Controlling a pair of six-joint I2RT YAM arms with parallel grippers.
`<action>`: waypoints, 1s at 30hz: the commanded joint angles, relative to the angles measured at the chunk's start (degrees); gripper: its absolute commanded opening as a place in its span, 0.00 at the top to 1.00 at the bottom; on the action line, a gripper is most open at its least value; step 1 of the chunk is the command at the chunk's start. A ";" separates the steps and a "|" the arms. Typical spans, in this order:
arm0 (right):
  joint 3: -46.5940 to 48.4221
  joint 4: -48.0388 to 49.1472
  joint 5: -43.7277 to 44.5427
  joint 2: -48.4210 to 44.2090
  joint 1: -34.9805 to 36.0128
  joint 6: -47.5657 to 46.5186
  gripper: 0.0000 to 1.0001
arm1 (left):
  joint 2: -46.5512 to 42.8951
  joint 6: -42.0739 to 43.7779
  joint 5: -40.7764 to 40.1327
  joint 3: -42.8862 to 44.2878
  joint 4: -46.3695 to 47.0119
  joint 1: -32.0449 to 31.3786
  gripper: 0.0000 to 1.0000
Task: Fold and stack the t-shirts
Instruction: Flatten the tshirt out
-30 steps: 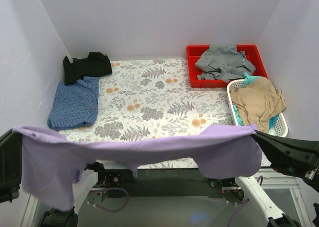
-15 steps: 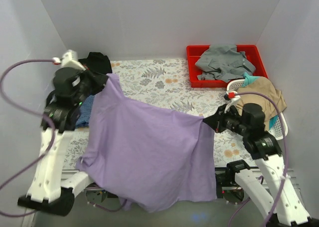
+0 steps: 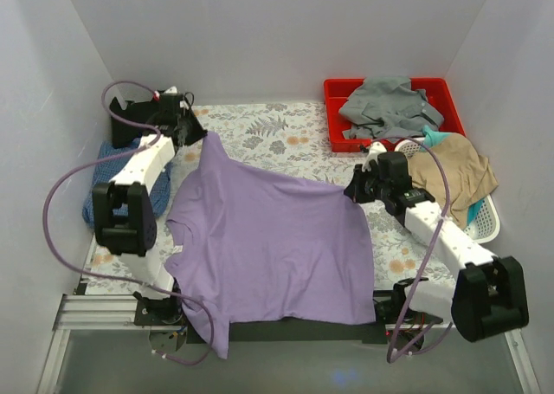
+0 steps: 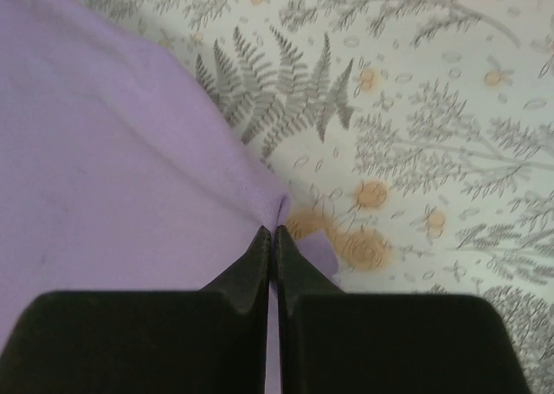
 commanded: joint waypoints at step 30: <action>8.06 -18.72 8.98 6.75 8.45 0.64 0.21 | 7.43 2.30 14.65 -4.28 6.30 2.40 1.00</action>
